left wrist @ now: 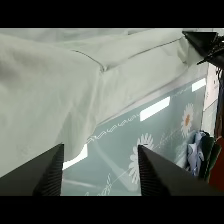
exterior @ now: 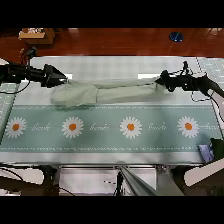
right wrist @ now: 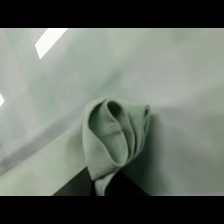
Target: Fold the shirts.
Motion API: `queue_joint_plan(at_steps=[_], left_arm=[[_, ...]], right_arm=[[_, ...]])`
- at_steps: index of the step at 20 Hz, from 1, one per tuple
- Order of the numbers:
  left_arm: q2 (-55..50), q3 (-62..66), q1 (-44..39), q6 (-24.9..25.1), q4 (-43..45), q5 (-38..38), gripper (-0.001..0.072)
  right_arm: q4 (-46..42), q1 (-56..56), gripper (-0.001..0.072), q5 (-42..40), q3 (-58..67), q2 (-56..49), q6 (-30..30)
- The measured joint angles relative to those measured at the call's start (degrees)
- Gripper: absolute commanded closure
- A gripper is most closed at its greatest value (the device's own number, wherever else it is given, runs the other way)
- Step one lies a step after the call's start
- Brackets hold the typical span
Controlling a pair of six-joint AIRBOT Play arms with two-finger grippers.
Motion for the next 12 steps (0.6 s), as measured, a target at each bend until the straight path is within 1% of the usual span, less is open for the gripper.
queue_joint_plan(at_steps=[1, 2, 3, 4, 8, 12], left_arm=[[0.0, 0.0, -0.1, -0.1, -0.2, 0.0, 0.0185], [0.0, 0.0, -0.2, -0.3, -0.4, -0.2, 0.0221], [0.0, 0.0, -0.5, -1.0, -1.1, -0.5, 0.0483], [0.0, 0.0, -0.8, -1.4, -2.4, -0.5, 0.0673], [0.0, 0.0, -4.7, -0.1, -10.5, 0.1, 0.0674], [-0.1, 0.0, -13.5, 1.0, -15.9, 5.7, 0.0674]], right_arm=[[0.6, 0.0, 0.0684, -0.1, 0.0, 1.4, -0.7], [0.4, 0.1, 0.0684, 0.0, 0.0, 3.0, -1.1], [-0.1, 0.0, 0.0684, 0.7, 0.0, 4.9, -1.4], [-0.5, -0.1, 0.0684, 1.2, 0.1, 6.9, -1.6], [-4.2, -0.3, 0.0685, 4.9, 0.1, 16.7, -2.1], [-8.9, -0.4, 0.0684, 9.5, 0.0, 26.8, -0.2]])
